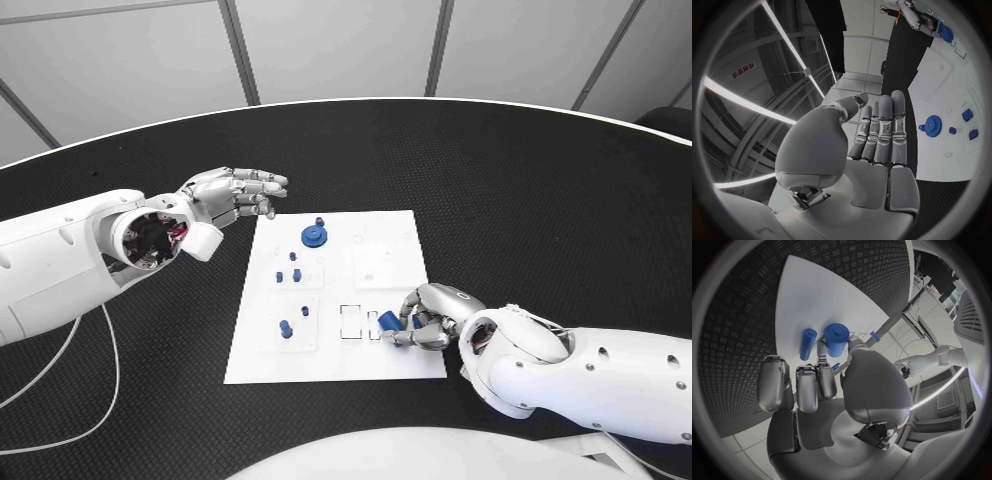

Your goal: Assemble the parts on the task board

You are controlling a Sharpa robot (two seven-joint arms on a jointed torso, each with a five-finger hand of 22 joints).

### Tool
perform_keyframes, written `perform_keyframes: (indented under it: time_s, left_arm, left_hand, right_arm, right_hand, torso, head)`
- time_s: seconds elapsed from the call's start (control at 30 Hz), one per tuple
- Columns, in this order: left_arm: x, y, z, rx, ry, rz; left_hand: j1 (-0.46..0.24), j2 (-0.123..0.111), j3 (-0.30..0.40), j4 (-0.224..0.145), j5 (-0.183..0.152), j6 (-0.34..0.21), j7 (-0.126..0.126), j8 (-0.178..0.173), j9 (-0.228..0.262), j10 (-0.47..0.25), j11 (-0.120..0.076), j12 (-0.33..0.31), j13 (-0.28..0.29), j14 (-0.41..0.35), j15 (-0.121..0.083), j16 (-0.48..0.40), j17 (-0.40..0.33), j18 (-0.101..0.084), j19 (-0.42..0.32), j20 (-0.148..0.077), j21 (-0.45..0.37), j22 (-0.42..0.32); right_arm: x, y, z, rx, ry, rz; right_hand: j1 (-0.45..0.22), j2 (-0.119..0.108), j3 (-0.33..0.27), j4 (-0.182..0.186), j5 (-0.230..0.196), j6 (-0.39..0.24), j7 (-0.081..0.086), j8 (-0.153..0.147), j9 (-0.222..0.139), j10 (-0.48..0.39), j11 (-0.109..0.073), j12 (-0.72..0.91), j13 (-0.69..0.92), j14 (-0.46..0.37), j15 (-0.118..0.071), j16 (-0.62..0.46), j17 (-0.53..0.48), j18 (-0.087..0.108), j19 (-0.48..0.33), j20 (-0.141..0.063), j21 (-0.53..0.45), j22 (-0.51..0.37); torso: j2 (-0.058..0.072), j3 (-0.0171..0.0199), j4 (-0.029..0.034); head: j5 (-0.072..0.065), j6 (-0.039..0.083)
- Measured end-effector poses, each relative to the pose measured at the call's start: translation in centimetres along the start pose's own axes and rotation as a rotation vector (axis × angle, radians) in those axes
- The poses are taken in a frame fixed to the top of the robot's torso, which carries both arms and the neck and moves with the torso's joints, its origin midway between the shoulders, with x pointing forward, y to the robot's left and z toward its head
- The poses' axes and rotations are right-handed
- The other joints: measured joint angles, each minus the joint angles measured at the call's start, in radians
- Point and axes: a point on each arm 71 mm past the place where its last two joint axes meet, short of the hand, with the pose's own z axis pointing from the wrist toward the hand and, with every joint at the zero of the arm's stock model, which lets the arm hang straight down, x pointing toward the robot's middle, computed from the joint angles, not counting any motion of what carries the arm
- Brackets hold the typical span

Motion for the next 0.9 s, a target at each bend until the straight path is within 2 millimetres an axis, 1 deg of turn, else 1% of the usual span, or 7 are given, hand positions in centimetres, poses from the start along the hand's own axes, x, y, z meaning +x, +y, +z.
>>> perform_keyframes:
  time_s: [0.03, 0.23, 0.3, 0.33, 0.57, 0.63, 0.9]
  left_arm:
    - [0.0, 0.0, 0.0, 0.0, 0.0, 0.0]
    - [0.0, 0.0, 0.0, -0.002, 0.0, 0.0]
    - [0.0, 0.0, 0.0, -0.002, -0.001, 0.0]
    - [0.0, 0.0, 0.0, -0.002, -0.001, 0.0]
    - [0.0, 0.0, 0.1, -0.003, 0.001, 0.0]
    - [0.0, 0.0, 0.1, -0.003, 0.001, 0.0]
    - [0.0, 0.0, 0.1, -0.003, 0.0, 0.0]
  left_hand:
    - [0.0, 0.0, 0.0, 0.0, 0.0, 0.0, 0.0, 0.0, 0.0, 0.0, 0.0, 0.0, 0.0, 0.0, 0.0, 0.0, 0.0, 0.0, 0.0, 0.0, 0.0, 0.0]
    - [0.0, 0.0, -0.003, 0.003, 0.0, 0.0, 0.0, 0.0, 0.0, 0.0, 0.0, 0.0, 0.0, -0.004, 0.004, 0.0, -0.001, 0.0, 0.0, 0.0, 0.0, -0.001]
    - [0.0, 0.0, -0.003, 0.003, 0.0, 0.0, 0.0, 0.0, 0.0, 0.0, 0.0, 0.0, 0.0, -0.004, 0.004, 0.0, -0.001, 0.0, 0.0, 0.0, 0.0, -0.001]
    - [0.0, 0.0, -0.003, 0.003, 0.0, 0.0, 0.0, 0.0, 0.0, 0.0, 0.0, 0.0, 0.0, -0.004, 0.004, 0.0, -0.001, 0.0, 0.0, 0.0, 0.0, -0.001]
    - [0.0, 0.0, -0.003, 0.003, 0.0, 0.0, 0.0, 0.0, 0.0, 0.0, 0.0, 0.0, 0.0, -0.004, 0.004, 0.0, -0.001, 0.0, 0.0, 0.0, 0.0, -0.001]
    - [0.0, 0.0, -0.003, 0.003, 0.0, 0.0, 0.0, 0.0, 0.0, 0.0, 0.0, 0.0, 0.0, -0.004, 0.004, 0.0, -0.001, 0.0, 0.0, 0.0, 0.0, -0.001]
    - [0.0, 0.0, -0.003, 0.003, 0.0, 0.0, 0.0, 0.0, 0.0, 0.0, 0.0, 0.0, 0.0, -0.004, 0.004, 0.0, -0.001, 0.0, 0.0, 0.0, 0.0, -0.001]
  right_arm:
    - [0.0, 0.0, 0.0, 0.0, 0.0, 0.0]
    - [0.0, 0.2, -0.2, -0.004, -0.005, 0.007]
    - [-0.1, 0.4, -0.5, -0.01, -0.012, 0.018]
    - [-0.1, 0.5, -0.6, -0.012, -0.014, 0.022]
    - [-0.4, 1.6, -1.7, -0.033, -0.033, 0.074]
    - [-0.4, 1.8, -1.8, -0.032, -0.036, 0.093]
    - [-0.7, 2.0, -2.2, -0.03, -0.061, 0.138]
  right_hand:
    - [0.0, 0.0, 0.0, 0.0, 0.003, 0.0, 0.0, 0.0, 0.018, 0.0, 0.0, 0.0, 0.0, 0.0, 0.0, 0.001, 0.0, 0.0, 0.0, 0.0, 0.0, 0.0]
    - [0.039, -0.002, 0.013, -0.013, 0.033, -0.002, 0.002, -0.007, 0.012, 0.0, 0.0, 0.0, 0.0, 0.0, 0.0, 0.001, 0.001, 0.0, 0.0, 0.0, 0.005, 0.0]
    - [0.059, -0.005, 0.026, -0.011, 0.033, -0.004, 0.004, -0.003, -0.109, 0.0, 0.0, 0.0, 0.0, 0.0, 0.001, 0.001, 0.001, 0.0, 0.0, 0.0, 0.005, 0.0]
    - [0.068, -0.004, 0.029, -0.012, 0.033, -0.004, 0.004, -0.003, -0.128, 0.0, 0.0, 0.0, 0.001, 0.001, 0.002, 0.001, 0.001, 0.0, 0.0, 0.0, 0.005, 0.0]
    - [0.104, -0.015, 0.062, -0.009, 0.074, 0.003, -0.002, -0.006, -0.135, 0.003, -0.003, 0.0, 0.001, 0.0, 0.003, 0.005, 0.001, -0.012, 0.0, 0.0, 0.016, 0.0]
    - [0.104, -0.016, 0.085, -0.004, 0.118, 0.006, -0.005, -0.003, -0.134, 0.005, -0.005, 0.006, 0.001, 0.0, 0.003, 0.005, 0.001, -0.012, 0.0, 0.0, 0.024, 0.0]
    - [0.098, -0.022, 0.114, -0.003, 0.151, 0.011, 0.0, 0.002, -0.134, 0.006, -0.006, 0.005, 0.001, 0.0, -0.003, 0.009, 0.001, -0.012, 0.0, 0.0, 0.028, 0.0]
  torso:
    - [0.0, -0.0003, 0.0]
    - [0.0, -0.0006, 0.0]
    - [0.0, -0.0006, -0.0001]
    - [0.0, -0.0006, -0.0001]
    - [0.0, -0.0006, 0.0005]
    - [0.0, 0.0001, 0.0008]
    - [0.001, 0.0007, 0.0007]
  head:
    - [0.0, 0.0]
    - [0.0, -0.001]
    - [0.0, -0.001]
    - [-0.001, -0.001]
    - [-0.002, 0.003]
    - [-0.002, 0.004]
    - [0.001, 0.007]
